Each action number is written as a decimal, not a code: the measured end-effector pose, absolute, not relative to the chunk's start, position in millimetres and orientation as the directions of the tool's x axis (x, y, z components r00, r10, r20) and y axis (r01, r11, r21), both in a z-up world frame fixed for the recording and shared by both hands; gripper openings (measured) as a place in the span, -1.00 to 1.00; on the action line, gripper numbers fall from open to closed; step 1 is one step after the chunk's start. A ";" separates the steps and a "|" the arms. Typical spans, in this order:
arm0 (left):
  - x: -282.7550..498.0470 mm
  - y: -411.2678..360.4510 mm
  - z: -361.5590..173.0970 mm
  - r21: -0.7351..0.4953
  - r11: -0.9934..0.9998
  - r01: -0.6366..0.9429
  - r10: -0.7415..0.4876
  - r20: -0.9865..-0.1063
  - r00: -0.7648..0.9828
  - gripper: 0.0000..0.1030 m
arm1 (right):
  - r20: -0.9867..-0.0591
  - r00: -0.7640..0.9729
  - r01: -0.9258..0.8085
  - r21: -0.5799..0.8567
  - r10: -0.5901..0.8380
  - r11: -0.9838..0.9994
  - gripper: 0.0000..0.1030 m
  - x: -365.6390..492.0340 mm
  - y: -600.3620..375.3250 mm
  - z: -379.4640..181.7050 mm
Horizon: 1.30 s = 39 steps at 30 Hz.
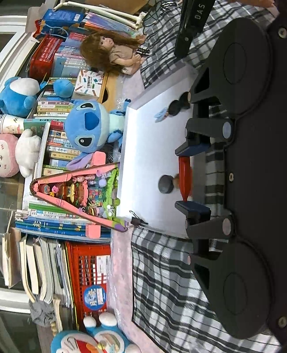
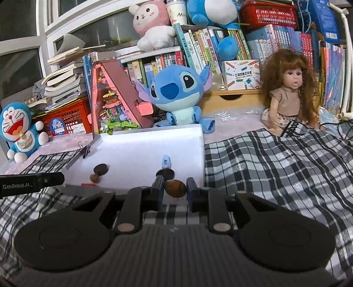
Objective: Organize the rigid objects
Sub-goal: 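Carry the orange carrot and brown nut over the white tray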
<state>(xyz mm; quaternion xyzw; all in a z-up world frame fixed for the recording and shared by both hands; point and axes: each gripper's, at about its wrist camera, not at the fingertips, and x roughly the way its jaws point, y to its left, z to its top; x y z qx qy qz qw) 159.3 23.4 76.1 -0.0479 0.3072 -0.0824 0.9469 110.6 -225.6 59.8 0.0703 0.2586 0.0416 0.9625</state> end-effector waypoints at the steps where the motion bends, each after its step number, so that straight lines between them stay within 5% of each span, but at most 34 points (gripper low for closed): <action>1: 165.4 23.2 76.9 -0.151 0.980 0.131 -0.195 -0.576 0.794 -0.20 | -0.499 0.858 -0.045 0.165 0.123 0.985 -0.50 116.0 -226.0 61.0; 11: 233.2 14.6 77.4 -0.197 0.970 0.141 -0.234 -0.612 0.756 -0.20 | -0.592 0.797 0.015 0.222 0.122 0.975 -0.50 180.5 -231.6 66.1; 21: 297.1 -0.5 47.5 -0.142 0.988 0.060 -0.141 -0.679 0.720 -0.20 | -0.638 0.768 0.069 0.156 0.048 0.985 -0.50 238.5 -228.3 60.5; 39: 315.4 -1.5 22.6 -0.089 0.996 0.019 -0.077 -0.706 0.704 -0.19 | -0.704 0.708 0.103 0.182 0.056 0.978 -0.49 277.3 -220.1 25.9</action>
